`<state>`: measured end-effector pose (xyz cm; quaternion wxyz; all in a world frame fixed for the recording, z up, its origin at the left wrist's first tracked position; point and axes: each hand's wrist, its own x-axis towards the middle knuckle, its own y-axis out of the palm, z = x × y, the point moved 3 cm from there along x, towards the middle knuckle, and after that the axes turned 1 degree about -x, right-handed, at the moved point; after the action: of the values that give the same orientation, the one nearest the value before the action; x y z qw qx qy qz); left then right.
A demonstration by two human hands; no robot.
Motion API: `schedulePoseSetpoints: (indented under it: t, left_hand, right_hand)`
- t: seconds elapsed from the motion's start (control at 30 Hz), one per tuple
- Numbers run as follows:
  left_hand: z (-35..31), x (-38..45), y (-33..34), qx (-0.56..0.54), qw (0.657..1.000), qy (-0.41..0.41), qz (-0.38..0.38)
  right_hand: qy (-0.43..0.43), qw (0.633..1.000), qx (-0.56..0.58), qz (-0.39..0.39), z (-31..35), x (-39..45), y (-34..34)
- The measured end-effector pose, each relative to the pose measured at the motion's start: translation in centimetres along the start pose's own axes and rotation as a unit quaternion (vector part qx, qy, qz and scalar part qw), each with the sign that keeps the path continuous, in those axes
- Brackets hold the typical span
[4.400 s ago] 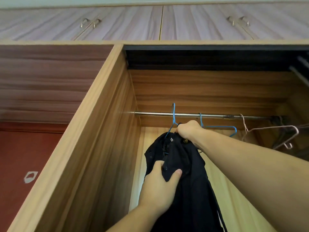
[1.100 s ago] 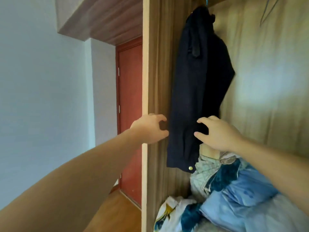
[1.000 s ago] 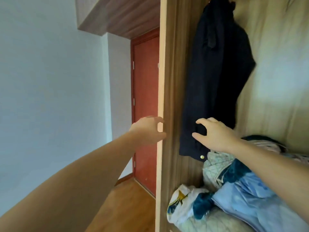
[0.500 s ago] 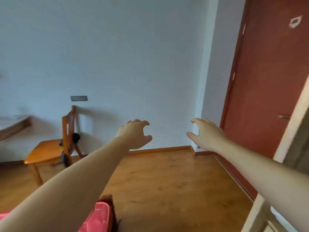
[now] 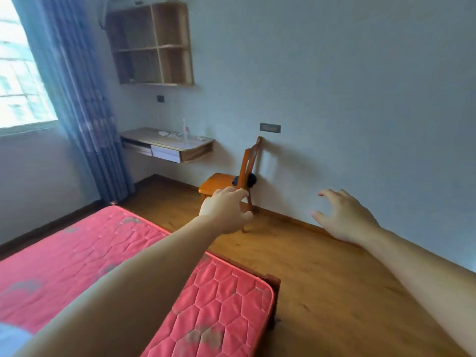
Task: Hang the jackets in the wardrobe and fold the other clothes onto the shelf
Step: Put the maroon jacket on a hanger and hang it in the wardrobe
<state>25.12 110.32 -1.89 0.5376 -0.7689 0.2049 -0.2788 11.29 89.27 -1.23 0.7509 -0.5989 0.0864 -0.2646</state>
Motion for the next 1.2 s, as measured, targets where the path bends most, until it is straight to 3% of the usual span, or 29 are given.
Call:
schedulePoseSetpoints:
  t: [0.23, 0.43, 0.9, 1.2]
  left_hand:
    - [1.7, -4.7, 0.4, 0.014, 0.987, -0.158, -0.034]
    - [4.4, -13.8, -0.9, 0.04, 0.949, -0.31, -0.051]
    - [13.6, -44.5, -10.1, 0.103, 0.819, -0.547, -0.14]
    - [17.2, -60.3, -12.4, 0.101, 0.72, -0.67, -0.152]
  right_hand:
    - [-0.141, 0.986, 0.066, 0.052, 3.0, 4.0, 3.7]
    - [-0.293, 0.946, 0.081, 0.113, 10.2, 2.0, 7.3]
    - [-0.547, 0.808, 0.127, 0.177, 36.9, -18.0, 10.9]
    - [-0.666, 0.702, 0.127, 0.219, 49.4, -31.7, 14.2]
